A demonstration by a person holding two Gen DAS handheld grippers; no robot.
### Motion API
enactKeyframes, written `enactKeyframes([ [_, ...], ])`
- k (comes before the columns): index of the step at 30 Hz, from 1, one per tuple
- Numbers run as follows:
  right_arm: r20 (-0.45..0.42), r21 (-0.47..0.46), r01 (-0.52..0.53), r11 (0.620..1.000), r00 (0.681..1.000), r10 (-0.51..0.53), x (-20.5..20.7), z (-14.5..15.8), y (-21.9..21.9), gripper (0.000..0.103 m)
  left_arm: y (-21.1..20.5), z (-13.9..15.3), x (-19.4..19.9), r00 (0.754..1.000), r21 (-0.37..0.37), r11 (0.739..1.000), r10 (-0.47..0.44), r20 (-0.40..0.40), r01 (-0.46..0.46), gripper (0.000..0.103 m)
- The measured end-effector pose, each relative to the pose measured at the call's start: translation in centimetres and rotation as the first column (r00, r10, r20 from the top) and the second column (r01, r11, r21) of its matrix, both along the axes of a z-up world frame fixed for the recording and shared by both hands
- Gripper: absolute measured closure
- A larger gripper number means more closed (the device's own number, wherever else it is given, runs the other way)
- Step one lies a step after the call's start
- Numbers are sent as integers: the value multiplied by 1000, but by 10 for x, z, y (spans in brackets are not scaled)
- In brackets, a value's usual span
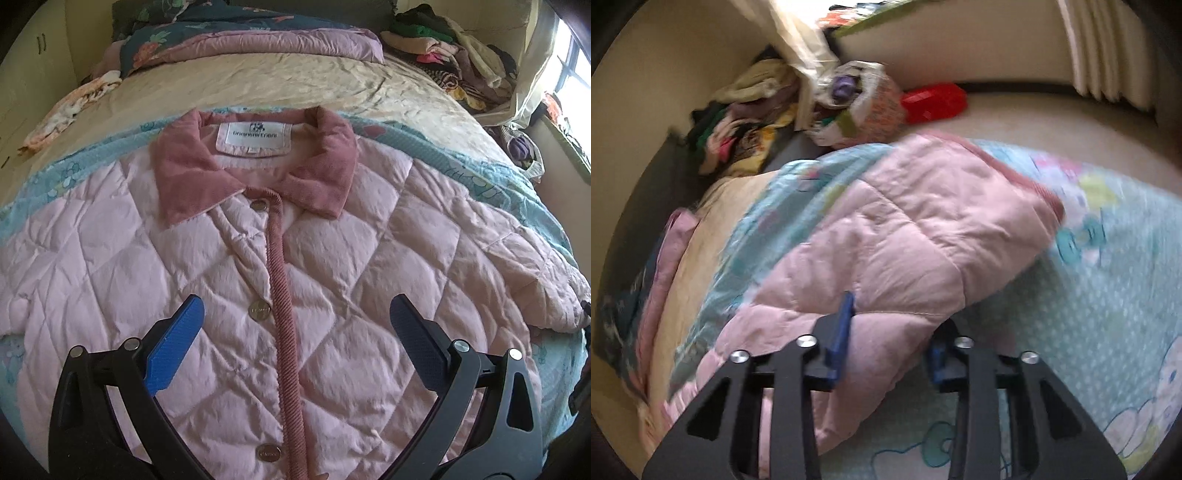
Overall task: Fold large clothes
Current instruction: 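Lift the sleeve with the right gripper and lay it across the jacket body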
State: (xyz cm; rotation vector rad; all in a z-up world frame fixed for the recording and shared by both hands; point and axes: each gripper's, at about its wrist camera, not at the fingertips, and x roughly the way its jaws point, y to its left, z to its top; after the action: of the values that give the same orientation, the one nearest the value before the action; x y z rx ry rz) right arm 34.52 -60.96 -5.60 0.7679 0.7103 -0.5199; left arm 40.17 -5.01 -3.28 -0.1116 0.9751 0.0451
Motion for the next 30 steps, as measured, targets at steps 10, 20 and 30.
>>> enactKeyframes([
  [10,129,-242,-188,952,966,224,0,84,50,83,3,41,-11,997,-3,1000,0,76,0,8],
  [20,201,-405,-313,859,886,418,-1,170,122,85,18,75,-29,993,-36,999,-10,119,14,8],
  [30,200,-518,-414,748,792,577,-3,223,204,86,51,91,-47,990,-64,998,20,137,-11,8],
])
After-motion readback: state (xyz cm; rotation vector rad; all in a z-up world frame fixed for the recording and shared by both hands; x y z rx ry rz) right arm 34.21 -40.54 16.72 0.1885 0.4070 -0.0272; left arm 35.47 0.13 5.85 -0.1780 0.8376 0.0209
